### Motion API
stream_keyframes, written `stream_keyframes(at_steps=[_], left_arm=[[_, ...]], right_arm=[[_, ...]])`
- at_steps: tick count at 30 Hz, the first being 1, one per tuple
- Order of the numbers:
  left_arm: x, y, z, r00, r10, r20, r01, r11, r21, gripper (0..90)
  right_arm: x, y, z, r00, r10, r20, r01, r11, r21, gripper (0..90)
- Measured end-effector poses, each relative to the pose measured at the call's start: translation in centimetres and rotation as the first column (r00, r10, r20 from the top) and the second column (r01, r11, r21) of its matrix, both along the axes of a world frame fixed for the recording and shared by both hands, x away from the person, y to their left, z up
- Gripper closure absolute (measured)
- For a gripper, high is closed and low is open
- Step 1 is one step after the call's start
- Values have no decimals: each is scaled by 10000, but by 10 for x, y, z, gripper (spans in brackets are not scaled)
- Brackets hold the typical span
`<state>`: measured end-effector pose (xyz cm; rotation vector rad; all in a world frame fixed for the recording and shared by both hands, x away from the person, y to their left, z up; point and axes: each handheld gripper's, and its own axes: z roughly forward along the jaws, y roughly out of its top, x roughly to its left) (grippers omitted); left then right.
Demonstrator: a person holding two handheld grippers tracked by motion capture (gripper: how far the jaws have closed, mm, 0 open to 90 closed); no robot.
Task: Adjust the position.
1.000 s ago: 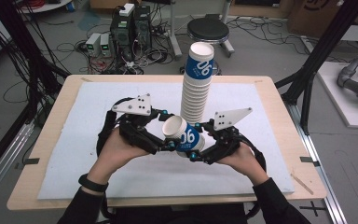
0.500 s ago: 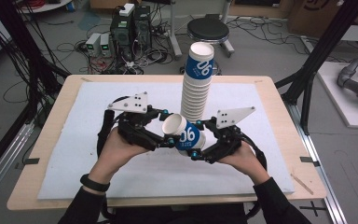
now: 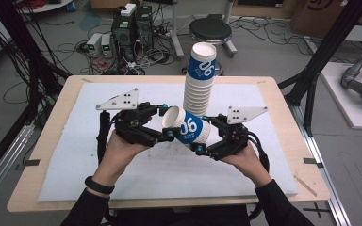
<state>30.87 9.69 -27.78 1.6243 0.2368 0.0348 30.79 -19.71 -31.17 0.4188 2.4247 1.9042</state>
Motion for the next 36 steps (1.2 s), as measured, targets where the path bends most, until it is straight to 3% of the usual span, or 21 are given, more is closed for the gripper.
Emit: stream_keyframes(at_steps=[11,21,25,29,36], left_arm=[[2,-2,-5,9998,-121,-151,119,9998,-155,291],[0,-3,-5,10000,34,-32,-33,9997,256,248],[0,-3,-3,9999,134,51,-137,9979,634,233],[0,2,0,9999,112,66,-116,9974,713,212],[-3,6,8,9999,2,109,-16,9914,1307,203]], right_arm=[[1,-3,0,9999,108,120,-109,9999,63,176],[2,-7,0,9996,239,175,-240,9997,73,196],[2,-7,0,9994,295,202,-296,9996,47,197],[2,-8,0,9993,343,171,-341,9994,-100,197],[2,-7,1,9985,505,208,-495,9977,-464,198]])
